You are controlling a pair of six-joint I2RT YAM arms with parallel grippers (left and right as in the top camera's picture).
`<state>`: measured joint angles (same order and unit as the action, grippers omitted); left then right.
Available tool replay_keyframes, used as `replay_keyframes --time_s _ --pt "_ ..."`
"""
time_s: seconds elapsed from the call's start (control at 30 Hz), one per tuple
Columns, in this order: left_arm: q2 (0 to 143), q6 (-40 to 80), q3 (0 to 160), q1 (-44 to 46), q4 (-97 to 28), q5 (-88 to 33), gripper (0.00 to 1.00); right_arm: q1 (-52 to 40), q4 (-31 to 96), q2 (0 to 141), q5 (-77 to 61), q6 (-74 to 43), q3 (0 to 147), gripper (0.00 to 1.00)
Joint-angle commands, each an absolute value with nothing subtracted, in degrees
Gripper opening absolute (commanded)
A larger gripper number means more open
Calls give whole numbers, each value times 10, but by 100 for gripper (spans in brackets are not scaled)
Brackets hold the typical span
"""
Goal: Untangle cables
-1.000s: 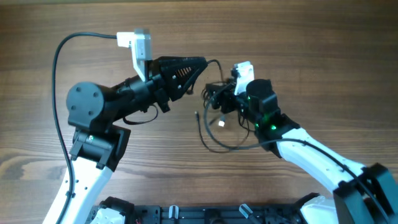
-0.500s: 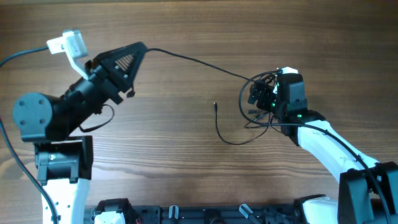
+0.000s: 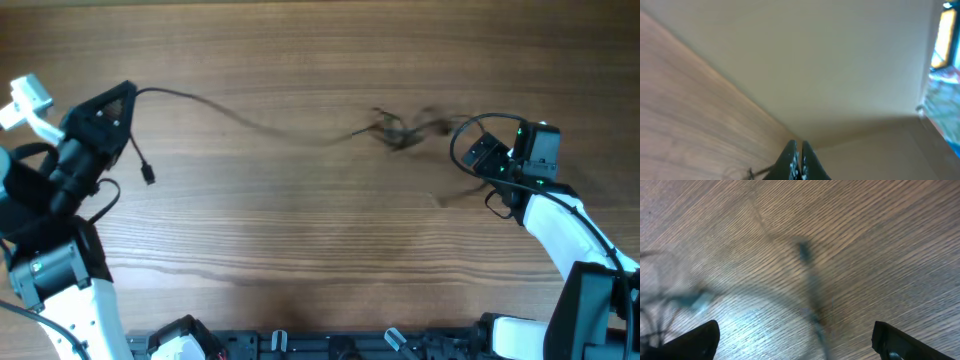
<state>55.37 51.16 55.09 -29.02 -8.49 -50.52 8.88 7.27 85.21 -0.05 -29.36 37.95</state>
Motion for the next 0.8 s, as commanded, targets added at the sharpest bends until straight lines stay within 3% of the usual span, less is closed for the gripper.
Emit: replay_keyframes --time_s 0.0,0.1,0.23,0.37,0.4,0.43,0.47,0.5,0.53,0.77 --pt "572 497 555 -314 -124 -503 4 90 71 859 -13 -302 379 100" --pt "592 497 555 -312 -165 -500 4 90 72 859 -22 -301 379 100" --pt "627 497 555 -274 -235 -499 6 90 67 859 -131 -300 379 100" --pt "673 497 555 -186 -244 -484 20 90 58 859 -231 -288 379 100" --pt "689 497 555 -156 -243 -458 36 90 56 859 -259 -279 379 100" --pt "709 497 555 -119 -243 -413 64 89 56 859 -280 -278 379 100" --pt "724 497 555 -94 -243 -384 84 89 56 859 -291 -278 379 100" --pt "739 497 555 -71 -243 -359 94 89 56 859 -309 -278 379 100" --pt "760 498 555 -41 -243 -335 100 89 56 859 -326 -278 379 100" --pt "880 515 555 92 -215 -305 100 56 47 859 -479 -316 379 100"
